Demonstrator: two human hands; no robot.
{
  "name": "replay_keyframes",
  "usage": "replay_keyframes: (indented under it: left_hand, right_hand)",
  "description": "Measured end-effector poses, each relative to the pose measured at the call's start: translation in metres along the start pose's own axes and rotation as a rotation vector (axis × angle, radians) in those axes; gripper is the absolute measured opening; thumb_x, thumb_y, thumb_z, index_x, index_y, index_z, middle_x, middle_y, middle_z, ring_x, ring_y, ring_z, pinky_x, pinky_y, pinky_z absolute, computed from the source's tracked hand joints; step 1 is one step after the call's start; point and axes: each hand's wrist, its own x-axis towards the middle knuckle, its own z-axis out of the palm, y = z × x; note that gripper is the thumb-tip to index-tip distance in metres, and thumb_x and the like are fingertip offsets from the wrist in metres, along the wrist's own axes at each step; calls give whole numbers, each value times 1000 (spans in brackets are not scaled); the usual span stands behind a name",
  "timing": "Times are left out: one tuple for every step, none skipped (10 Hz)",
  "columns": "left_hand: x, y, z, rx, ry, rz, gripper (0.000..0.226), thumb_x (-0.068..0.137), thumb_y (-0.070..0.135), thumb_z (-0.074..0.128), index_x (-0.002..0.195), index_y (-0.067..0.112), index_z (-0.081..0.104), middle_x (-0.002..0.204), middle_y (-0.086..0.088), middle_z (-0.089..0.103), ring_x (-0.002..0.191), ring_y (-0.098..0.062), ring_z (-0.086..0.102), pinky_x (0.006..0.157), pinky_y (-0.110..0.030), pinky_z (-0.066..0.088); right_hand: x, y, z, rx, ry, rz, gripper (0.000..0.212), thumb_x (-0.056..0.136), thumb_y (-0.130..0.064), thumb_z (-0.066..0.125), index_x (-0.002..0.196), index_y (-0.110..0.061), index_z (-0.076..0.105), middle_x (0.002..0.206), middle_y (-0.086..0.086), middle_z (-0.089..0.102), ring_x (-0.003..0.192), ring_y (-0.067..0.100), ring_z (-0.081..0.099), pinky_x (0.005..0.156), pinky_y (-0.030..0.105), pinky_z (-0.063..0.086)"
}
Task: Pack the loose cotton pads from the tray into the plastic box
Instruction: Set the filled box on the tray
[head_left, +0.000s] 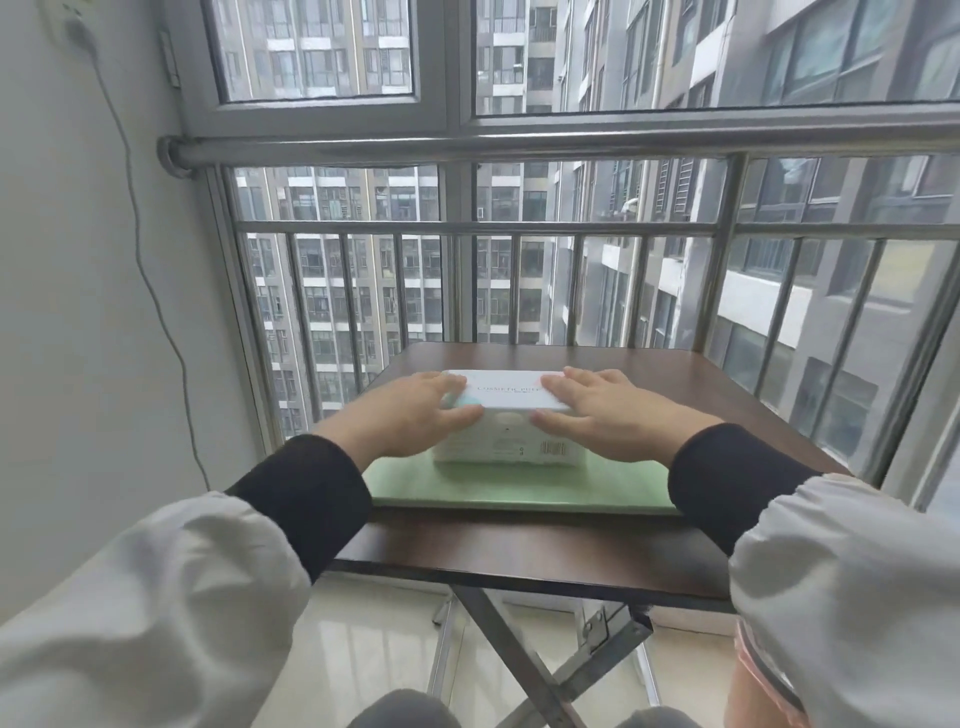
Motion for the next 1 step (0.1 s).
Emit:
replay_keyframes:
  left_hand:
    - [4, 17, -13, 13, 9, -39, 71, 96, 69, 40, 151, 24, 39, 148, -5, 51, 126, -25, 53, 104, -44, 45]
  right_hand:
    - [2, -8, -9, 12, 83, 53, 73, 94, -73, 28, 150, -29, 37, 157, 6, 31, 142, 30, 26, 110, 52, 30]
